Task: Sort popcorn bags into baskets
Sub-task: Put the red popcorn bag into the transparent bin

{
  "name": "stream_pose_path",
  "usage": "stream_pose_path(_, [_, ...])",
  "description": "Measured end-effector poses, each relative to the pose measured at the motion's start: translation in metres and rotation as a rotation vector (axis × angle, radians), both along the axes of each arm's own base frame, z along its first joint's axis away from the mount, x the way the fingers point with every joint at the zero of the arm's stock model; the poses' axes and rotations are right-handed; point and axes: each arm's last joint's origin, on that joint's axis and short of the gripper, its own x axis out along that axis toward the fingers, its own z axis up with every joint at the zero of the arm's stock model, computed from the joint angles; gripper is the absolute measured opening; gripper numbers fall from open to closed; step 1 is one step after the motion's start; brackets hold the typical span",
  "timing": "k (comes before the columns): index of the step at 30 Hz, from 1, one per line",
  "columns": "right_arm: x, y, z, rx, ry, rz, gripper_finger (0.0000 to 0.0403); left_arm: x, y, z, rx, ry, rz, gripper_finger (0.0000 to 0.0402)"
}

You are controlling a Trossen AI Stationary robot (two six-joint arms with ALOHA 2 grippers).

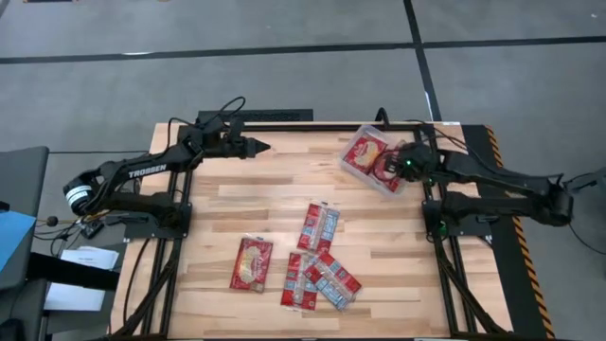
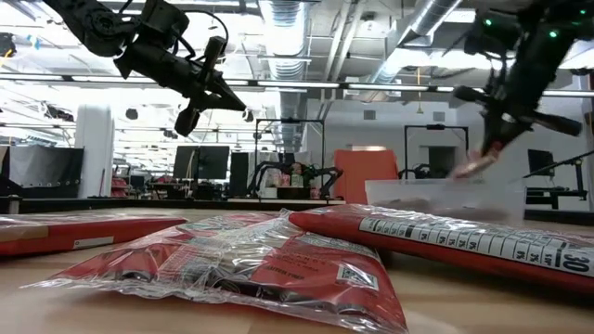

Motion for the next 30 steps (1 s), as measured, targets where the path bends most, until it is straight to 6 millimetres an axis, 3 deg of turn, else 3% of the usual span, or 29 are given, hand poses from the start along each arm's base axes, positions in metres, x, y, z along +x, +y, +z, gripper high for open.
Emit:
stream_pose_path(7, [-0.009,-0.004,-0.022,0.038,0.054,-0.048,0.0033,-0.001,0.001,0.0,0.009,0.009,0.025,0.0])
stream_pose_path(23, [0.007,-0.037,-0.042,0.082,0.112,0.038,0.0049,-0.001,0.001,-0.001,0.017,0.019,0.024,0.0])
stream_pose_path(30, [0.006,-0.038,-0.044,0.103,0.128,0.035,0.011,-0.001,0.001,-0.002,0.013,0.025,0.024,0.0])
